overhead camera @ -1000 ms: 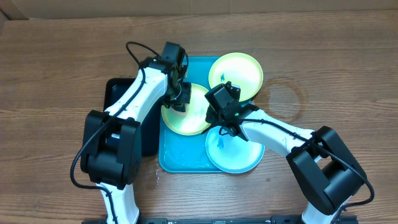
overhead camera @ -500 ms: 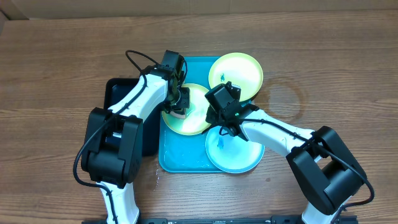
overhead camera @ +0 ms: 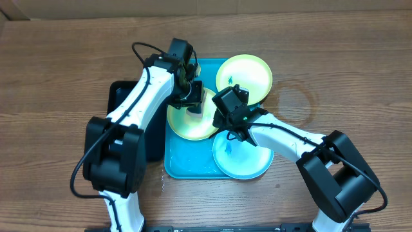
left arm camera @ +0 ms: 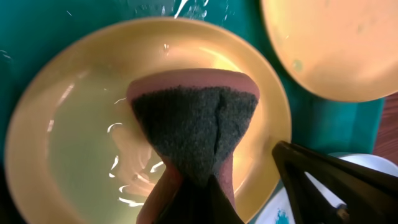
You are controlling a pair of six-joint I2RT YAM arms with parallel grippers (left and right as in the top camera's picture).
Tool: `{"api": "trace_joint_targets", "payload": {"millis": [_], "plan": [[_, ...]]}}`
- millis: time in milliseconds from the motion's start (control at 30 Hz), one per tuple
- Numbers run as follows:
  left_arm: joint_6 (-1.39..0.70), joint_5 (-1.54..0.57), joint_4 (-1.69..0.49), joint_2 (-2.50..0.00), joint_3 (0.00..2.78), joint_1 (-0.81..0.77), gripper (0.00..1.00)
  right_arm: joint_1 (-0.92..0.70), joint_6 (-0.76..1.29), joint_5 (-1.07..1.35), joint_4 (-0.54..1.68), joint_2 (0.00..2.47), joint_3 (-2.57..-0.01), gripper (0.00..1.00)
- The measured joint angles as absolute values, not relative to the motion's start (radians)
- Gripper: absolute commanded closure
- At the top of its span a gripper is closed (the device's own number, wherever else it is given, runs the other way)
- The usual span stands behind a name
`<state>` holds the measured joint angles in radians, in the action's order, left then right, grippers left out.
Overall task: Clean dirty plates on tray and stack at the side
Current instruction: 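Keep scrubbing the yellow plate surface with the left-held sponge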
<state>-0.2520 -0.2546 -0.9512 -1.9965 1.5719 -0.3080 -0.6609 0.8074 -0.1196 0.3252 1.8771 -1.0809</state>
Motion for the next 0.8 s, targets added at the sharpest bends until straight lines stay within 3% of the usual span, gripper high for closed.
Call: {"api": "trace_joint_targets", "payload": {"millis": [267,800], "plan": [[-0.253,-0.123,-0.948,-1.979,1.552,-0.317,0.96,-0.661,0.807,-0.119,0.325,1.877,-1.081,0.96],[-0.283,-0.025,-0.678,-1.970,1.298,-0.319,0.96,-0.661,0.807,-0.120,0.326,1.877,-1.081,0.96]]}}
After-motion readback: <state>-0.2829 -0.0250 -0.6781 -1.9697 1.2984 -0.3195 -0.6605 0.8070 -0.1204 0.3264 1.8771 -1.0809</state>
